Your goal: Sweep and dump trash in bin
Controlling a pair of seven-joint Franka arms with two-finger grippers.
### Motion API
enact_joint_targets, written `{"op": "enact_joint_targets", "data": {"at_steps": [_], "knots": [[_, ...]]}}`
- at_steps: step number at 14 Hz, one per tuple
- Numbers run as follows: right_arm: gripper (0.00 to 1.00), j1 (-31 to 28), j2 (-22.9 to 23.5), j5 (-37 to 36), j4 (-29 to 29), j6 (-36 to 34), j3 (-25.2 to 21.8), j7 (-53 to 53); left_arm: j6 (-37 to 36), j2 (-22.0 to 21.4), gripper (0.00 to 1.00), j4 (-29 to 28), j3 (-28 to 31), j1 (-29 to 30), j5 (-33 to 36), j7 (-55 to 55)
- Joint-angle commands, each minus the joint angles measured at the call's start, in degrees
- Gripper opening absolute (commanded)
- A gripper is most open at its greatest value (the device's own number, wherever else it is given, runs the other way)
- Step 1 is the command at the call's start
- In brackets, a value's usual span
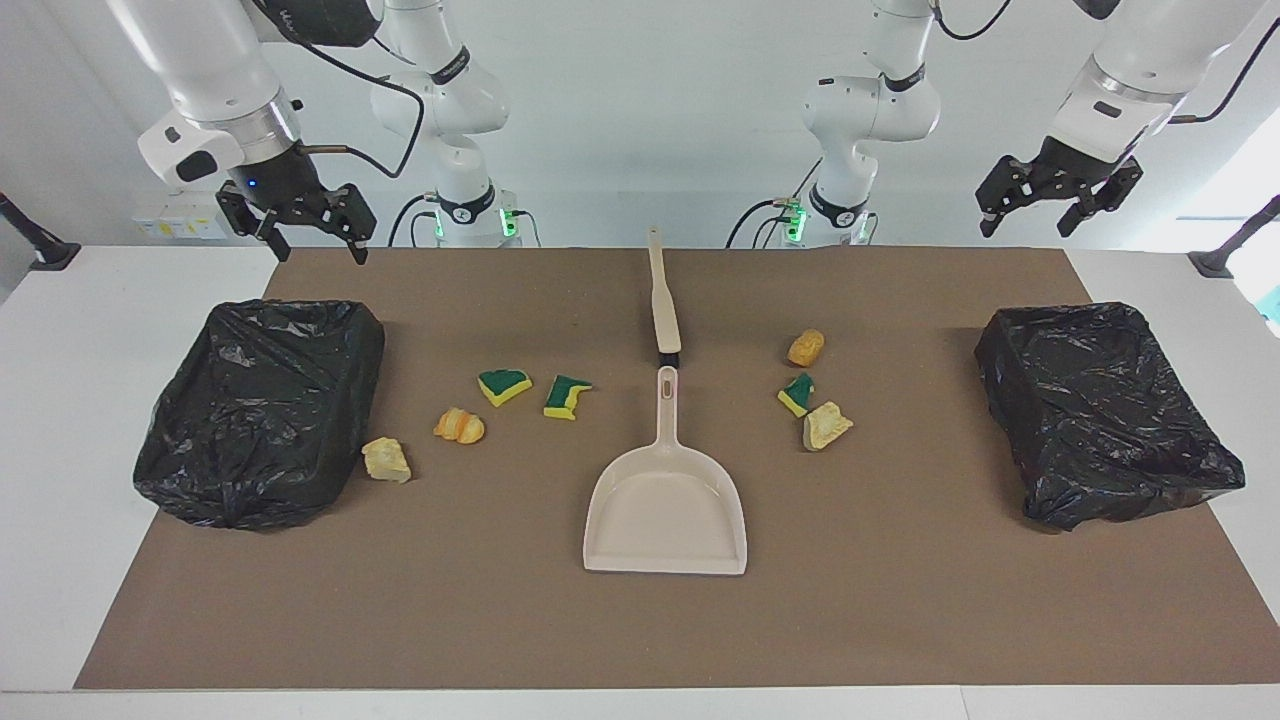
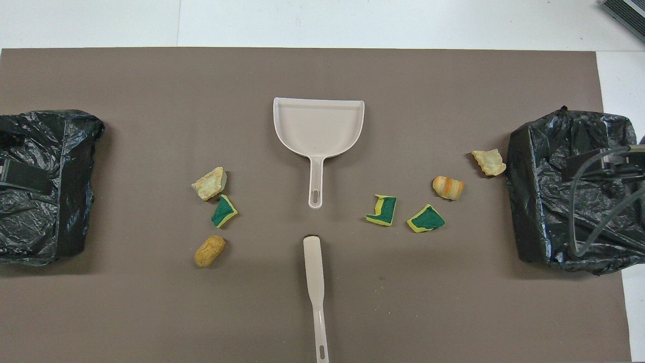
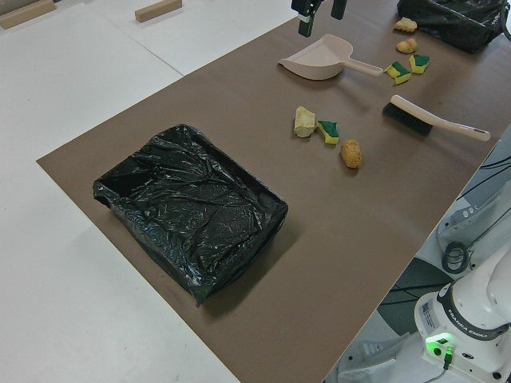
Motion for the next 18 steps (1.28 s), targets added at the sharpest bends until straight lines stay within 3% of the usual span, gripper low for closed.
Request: {"op": "enact_joint_targets", "data": {"at_steps": [1,16,18], "knots": [[1.00,-0.43,-1.19,0.85,-1.36,0.21,0.26,1.11,-0.78,-0.71,1.00,-0.70,-0.37,0.83,0.40,0.82],[1.00,-0.43,-1.27,0.94,-1.36,0.12,0.26,1.02,-0.69,-1.59,1.00,-1.84,-1.16,-0.05,0.32,0.03],[1.00,-0.34,-1.19,0.85,-1.36,0.21,0.26,1.11,-0.34,-2.03,1.00,-2.80,-1.16,-2.41,0.32,-1.11]]}}
